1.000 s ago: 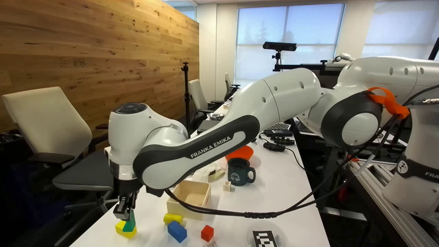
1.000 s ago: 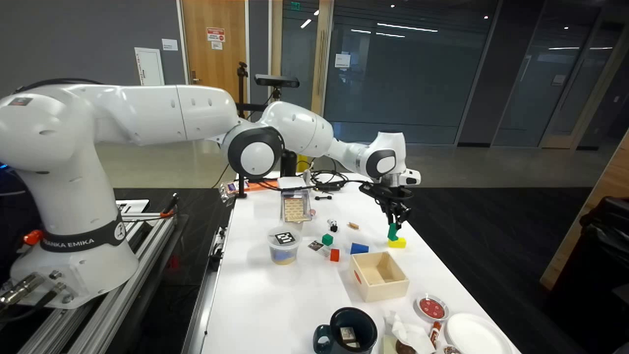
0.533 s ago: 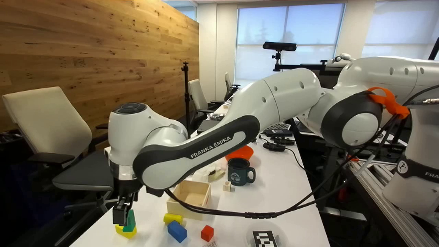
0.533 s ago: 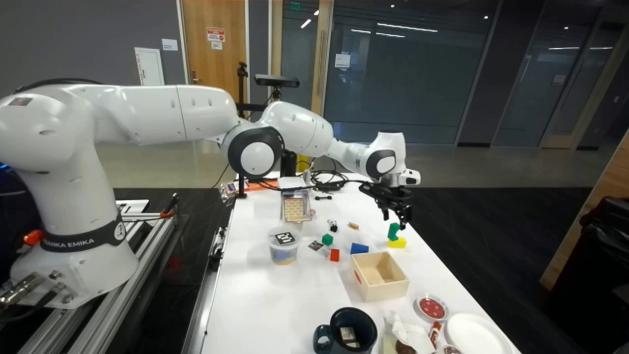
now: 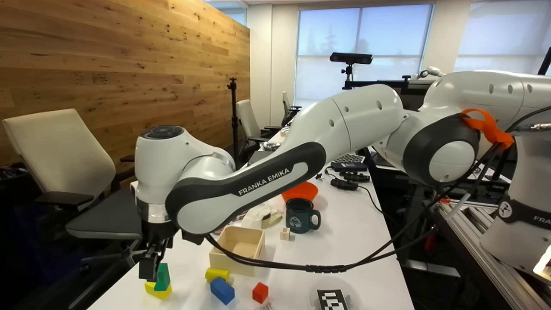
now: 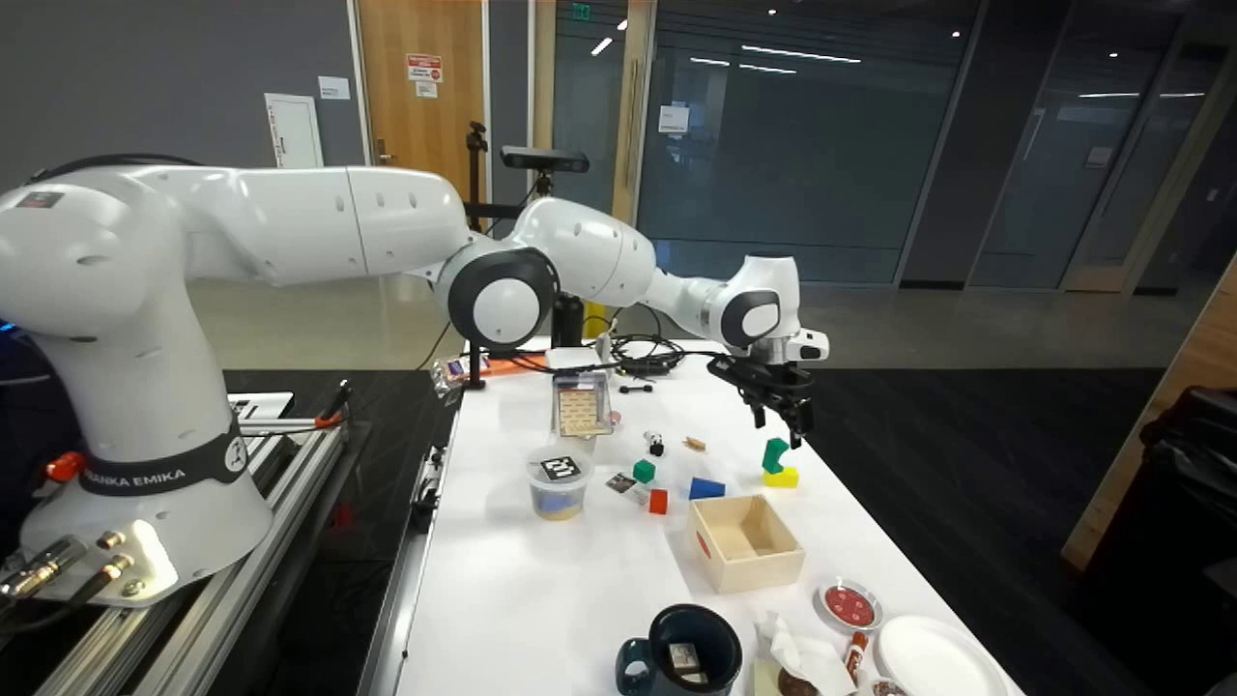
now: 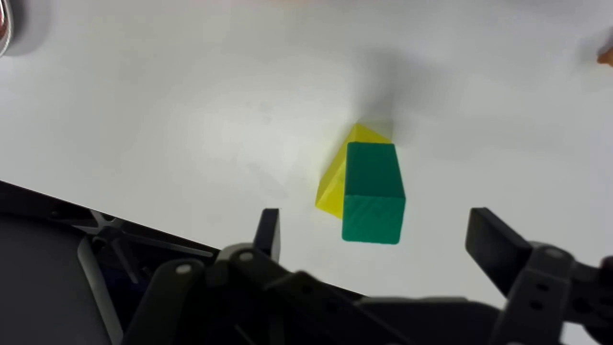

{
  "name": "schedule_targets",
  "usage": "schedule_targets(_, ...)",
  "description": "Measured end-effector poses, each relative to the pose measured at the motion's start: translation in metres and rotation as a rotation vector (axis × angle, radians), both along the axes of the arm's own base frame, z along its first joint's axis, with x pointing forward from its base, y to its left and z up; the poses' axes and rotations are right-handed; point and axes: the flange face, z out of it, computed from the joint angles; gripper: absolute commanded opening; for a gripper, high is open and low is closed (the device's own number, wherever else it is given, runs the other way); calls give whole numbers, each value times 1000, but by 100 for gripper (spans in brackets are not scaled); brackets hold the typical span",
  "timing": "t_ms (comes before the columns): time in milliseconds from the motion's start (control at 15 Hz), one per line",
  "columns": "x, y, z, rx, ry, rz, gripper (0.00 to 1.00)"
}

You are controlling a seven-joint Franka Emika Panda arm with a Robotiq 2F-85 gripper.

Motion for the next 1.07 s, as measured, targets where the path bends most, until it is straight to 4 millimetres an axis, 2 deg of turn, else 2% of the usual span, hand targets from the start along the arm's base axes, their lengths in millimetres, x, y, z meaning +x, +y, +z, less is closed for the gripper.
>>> schedule_targets(200, 0, 5, 6, 15, -9, -33, 100)
schedule_targets(667, -8, 31, 6, 63, -21, -168, 100)
schedule_targets(1067, -8, 31, 4, 73, -34, -197, 100)
